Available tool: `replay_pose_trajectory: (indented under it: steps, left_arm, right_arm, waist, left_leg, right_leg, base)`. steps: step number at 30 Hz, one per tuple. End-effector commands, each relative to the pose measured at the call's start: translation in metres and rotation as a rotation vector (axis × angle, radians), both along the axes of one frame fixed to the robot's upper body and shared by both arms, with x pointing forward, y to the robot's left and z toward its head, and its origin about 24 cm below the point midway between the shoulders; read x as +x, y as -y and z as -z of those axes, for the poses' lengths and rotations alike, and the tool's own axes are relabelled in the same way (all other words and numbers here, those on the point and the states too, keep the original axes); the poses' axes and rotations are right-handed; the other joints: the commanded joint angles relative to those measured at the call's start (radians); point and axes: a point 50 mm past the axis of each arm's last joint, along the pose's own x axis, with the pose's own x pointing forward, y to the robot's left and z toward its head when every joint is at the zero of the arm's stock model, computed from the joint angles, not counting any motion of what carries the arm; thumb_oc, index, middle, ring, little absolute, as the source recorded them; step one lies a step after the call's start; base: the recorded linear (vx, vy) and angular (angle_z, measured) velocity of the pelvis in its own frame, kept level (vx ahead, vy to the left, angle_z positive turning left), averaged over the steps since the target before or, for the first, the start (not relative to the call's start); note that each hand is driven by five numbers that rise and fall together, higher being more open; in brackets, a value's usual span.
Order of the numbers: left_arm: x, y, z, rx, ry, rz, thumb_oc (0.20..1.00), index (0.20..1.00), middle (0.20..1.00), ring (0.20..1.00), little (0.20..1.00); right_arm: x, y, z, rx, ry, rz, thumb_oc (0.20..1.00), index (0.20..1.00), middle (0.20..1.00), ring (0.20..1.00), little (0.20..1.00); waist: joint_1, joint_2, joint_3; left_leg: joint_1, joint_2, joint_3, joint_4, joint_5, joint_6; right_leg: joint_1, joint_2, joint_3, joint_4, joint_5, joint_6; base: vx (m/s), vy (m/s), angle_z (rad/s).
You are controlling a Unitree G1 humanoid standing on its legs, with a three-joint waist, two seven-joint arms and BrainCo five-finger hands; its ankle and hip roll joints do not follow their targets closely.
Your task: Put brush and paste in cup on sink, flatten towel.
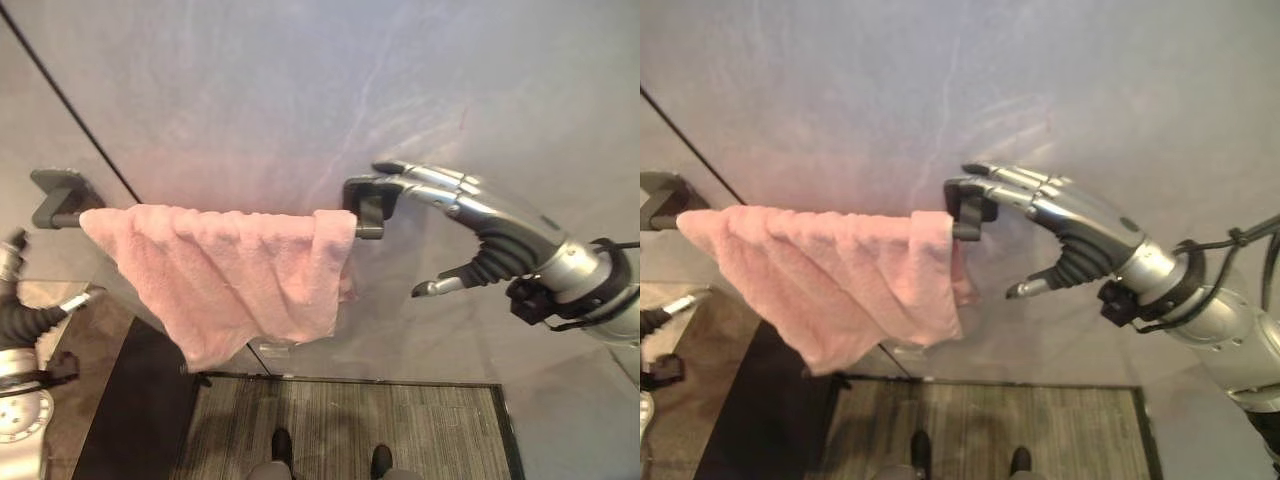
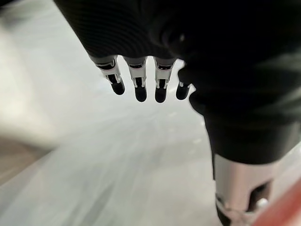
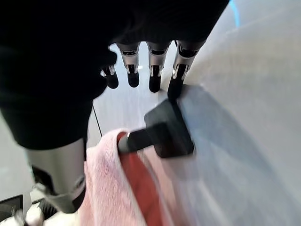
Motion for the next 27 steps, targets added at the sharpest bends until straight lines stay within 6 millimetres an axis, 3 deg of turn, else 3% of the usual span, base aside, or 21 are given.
replay_pose_trajectory:
  steps: [1, 7, 12, 17, 23, 26, 27]
  left_arm:
    - [0.007, 0.004, -0.039, 0.079, 0.155, 0.056, 1.0, 1.0, 1.0, 1.0, 1.0]
    - [0.004, 0.003, -0.045, 0.198, 0.099, 0.075, 1.0, 1.0, 1.0, 1.0, 1.0]
    - [-0.01, -0.013, -0.078, 0.478, 0.055, 0.025, 1.0, 1.0, 1.0, 1.0, 1.0]
    - [-0.019, -0.014, -0.109, 0.663, 0.053, 0.032, 1.0, 1.0, 1.0, 1.0, 1.0]
    - [-0.017, -0.004, -0.119, 0.663, 0.122, 0.055, 1.0, 1.0, 1.0, 1.0, 1.0]
    - [-0.014, -0.004, -0.114, 0.64, 0.129, 0.056, 1.0, 1.0, 1.0, 1.0, 1.0]
    - [-0.011, -0.003, -0.113, 0.627, 0.145, 0.051, 1.0, 1.0, 1.0, 1.0, 1.0]
  right_arm:
    - [-0.002, -0.01, -0.001, 0.045, 0.014, -0.057, 1.0, 1.0, 1.0, 1.0, 1.0]
    - [-0.004, -0.007, -0.003, 0.062, 0.033, -0.041, 1.0, 1.0, 1.0, 1.0, 1.0]
    - [-0.008, -0.007, -0.002, 0.015, 0.044, -0.039, 1.0, 1.0, 1.0, 1.0, 1.0]
    - [-0.013, -0.007, 0.0, -0.025, 0.028, -0.048, 1.0, 1.0, 1.0, 1.0, 1.0]
    - [-0.011, 0.003, 0.011, -0.022, -0.017, 0.021, 1.0, 1.0, 1.0, 1.0, 1.0]
    - [-0.012, 0.005, 0.012, -0.023, -0.006, 0.037, 1.0, 1.0, 1.0, 1.0, 1.0]
    - [-0.011, 0.002, 0.01, -0.027, 0.03, 0.039, 1.0, 1.0, 1.0, 1.0, 1.0]
  waist:
    - [0.008, -0.063, -0.012]
    - [-0.013, -0.033, -0.049]
    - [-0.014, -0.02, -0.075]
    - [-0.014, -0.011, -0.096]
    - [-0.027, -0.019, -0.081]
    - [-0.035, -0.018, -0.06]
    - [-0.042, -0.012, -0.03]
  left_leg:
    - [0.025, -0.022, -0.039, 0.108, -0.087, -0.022]
    - [0.094, -0.023, -0.047, 0.011, -0.066, -0.008]
    - [0.14, -0.047, -0.005, -0.007, -0.097, 0.012]
    - [0.163, -0.061, 0.013, -0.04, -0.1, 0.021]
    - [0.162, -0.087, 0.01, -0.031, -0.112, 0.046]
    - [0.15, -0.101, 0.021, -0.035, -0.11, 0.053]
    - [0.117, -0.107, 0.045, -0.038, -0.097, 0.055]
  right_leg:
    - [0.014, 0.004, 0.043, -0.004, 0.017, -0.015]
    - [0.034, 0.007, 0.058, -0.006, 0.022, -0.006]
    - [0.05, -0.025, 0.1, -0.027, 0.043, 0.022]
    - [0.054, -0.044, 0.112, -0.054, 0.065, 0.044]
    - [0.034, -0.068, 0.132, -0.017, 0.071, 0.058]
    - [0.004, -0.085, 0.156, -0.033, 0.116, 0.073]
    - [-0.057, -0.093, 0.187, -0.042, 0.182, 0.092]
  base:
    - [-0.04, 0.064, -0.03]
    - [0.06, 0.09, -0.04]
    - [0.02, 0.149, -0.14]
    - [0.01, 0.101, -0.11]
    - [-0.03, 0.103, 0.0]
    - [-0.16, 0.116, -0.02]
    - [-0.28, 0.082, -0.14]
